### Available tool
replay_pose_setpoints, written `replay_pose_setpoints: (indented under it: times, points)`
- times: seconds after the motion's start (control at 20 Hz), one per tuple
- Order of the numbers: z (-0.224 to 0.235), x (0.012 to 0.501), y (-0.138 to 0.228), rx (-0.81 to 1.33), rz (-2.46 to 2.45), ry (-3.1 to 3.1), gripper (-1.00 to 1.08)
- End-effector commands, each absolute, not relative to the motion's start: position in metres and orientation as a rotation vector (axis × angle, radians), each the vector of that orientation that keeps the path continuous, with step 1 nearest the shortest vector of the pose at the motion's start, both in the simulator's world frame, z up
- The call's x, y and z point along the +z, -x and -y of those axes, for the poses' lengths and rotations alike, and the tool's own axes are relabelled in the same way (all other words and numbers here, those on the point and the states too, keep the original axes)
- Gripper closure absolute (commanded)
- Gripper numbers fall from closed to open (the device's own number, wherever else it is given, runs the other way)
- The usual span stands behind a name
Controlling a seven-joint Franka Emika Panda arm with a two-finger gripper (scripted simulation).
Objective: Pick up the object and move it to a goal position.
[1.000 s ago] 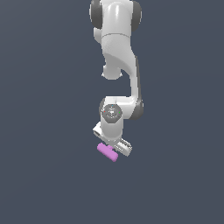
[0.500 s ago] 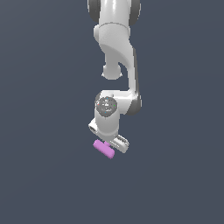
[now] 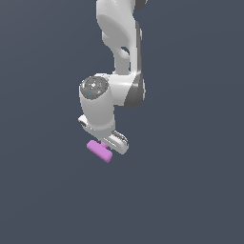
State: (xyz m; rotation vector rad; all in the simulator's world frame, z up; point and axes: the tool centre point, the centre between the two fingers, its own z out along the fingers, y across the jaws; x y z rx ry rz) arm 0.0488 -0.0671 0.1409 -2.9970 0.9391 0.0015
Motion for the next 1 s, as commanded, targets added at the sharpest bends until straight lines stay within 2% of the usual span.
replay_pose_setpoints:
  times: [0.0,0.65,0.95]
  points:
    - [0.082,0.169,-0.044,0.001,-0.939,2.997,1.08]
    - [0.16,0.306,-0.026,0.001,-0.94,2.996,1.08]
    - [0.186,0.353,-0.022,0.0,-0.939,2.998,1.08]
